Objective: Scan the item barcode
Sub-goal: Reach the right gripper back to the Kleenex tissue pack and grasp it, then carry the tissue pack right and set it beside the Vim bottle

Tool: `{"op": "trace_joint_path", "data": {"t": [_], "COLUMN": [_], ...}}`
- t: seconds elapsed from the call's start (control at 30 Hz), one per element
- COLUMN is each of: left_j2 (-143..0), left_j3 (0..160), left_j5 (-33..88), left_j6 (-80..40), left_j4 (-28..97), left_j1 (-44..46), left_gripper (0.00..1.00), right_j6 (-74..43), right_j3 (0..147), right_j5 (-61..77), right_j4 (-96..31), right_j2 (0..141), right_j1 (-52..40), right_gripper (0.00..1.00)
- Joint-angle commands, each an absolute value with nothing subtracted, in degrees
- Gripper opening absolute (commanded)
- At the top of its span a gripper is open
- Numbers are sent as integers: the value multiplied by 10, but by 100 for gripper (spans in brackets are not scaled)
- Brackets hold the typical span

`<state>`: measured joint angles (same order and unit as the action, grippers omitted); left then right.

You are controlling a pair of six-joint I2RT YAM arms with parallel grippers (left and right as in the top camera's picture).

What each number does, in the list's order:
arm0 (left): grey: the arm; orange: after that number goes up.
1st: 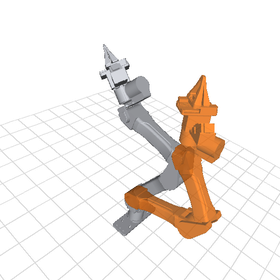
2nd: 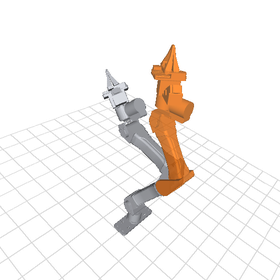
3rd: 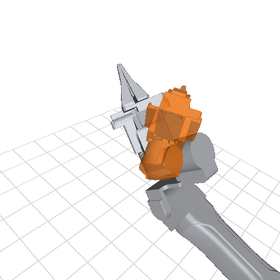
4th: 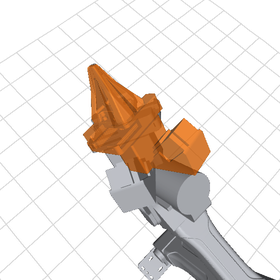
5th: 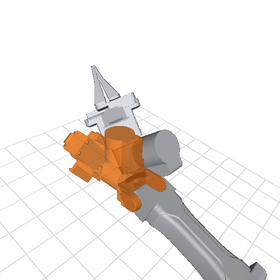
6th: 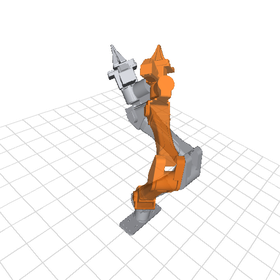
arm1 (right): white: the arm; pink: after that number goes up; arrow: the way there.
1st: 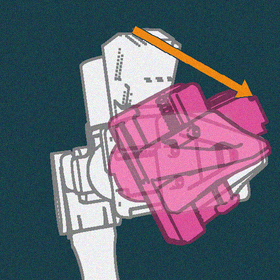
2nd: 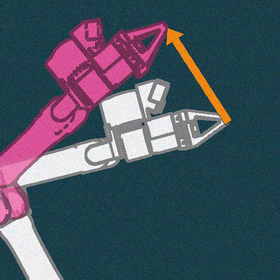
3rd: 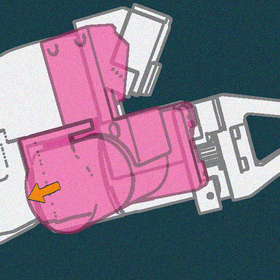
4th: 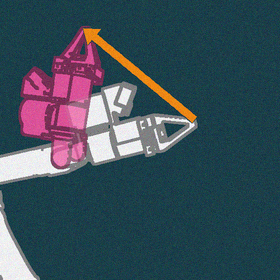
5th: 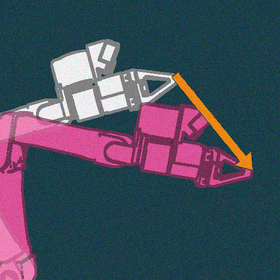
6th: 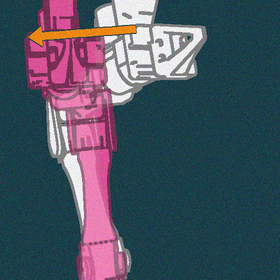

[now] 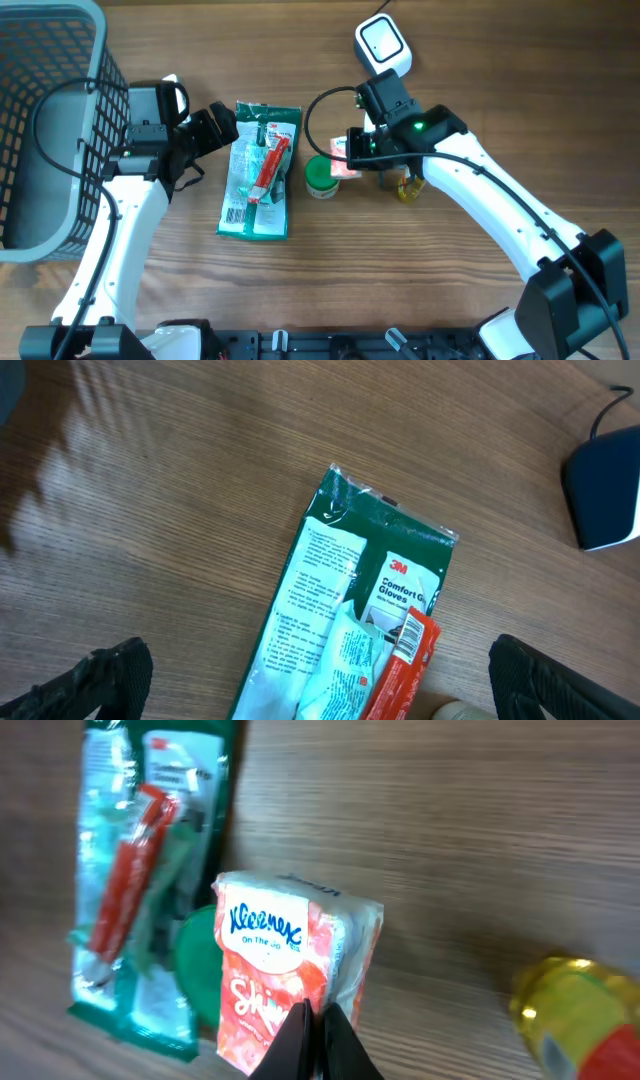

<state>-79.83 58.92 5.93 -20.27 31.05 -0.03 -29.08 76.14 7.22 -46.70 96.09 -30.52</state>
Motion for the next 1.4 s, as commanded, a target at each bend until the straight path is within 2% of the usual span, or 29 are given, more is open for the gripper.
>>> {"op": "trace_joint_path", "data": {"t": [0.0,0.5,0.7,0.8,0.93,1.07,1.37], "left_j2": [-791,-791,-791,-791,-791,-791,-791], "left_j3": [599,599,599,599,599,599,599], "left_j5": [66,66,66,66,66,66,66], "left_j6": [-199,-199,-199,-199,-200,-199,-199], "left_j4": [309,309,309,309,309,309,309], "left_j1": [-3,-3,-3,-3,-3,-3,-3], "left_gripper": [100,100,100,100,100,100,100], "right_j6": [-285,-283,-241,-227,-194,-196,-243], "right_j3": [762,762,762,762,760,740,625], "right_j5": [10,9,56,59,58,39,-6], "right_j4": [-472,-466,-477,-517,-563,-575,-498], "right_j2": [955,926,875,880,892,900,906], "right_j1": [-303,-289,-166,-83,-24,-8,-8], "right_gripper": [4,4,4,4,4,4,4]}}
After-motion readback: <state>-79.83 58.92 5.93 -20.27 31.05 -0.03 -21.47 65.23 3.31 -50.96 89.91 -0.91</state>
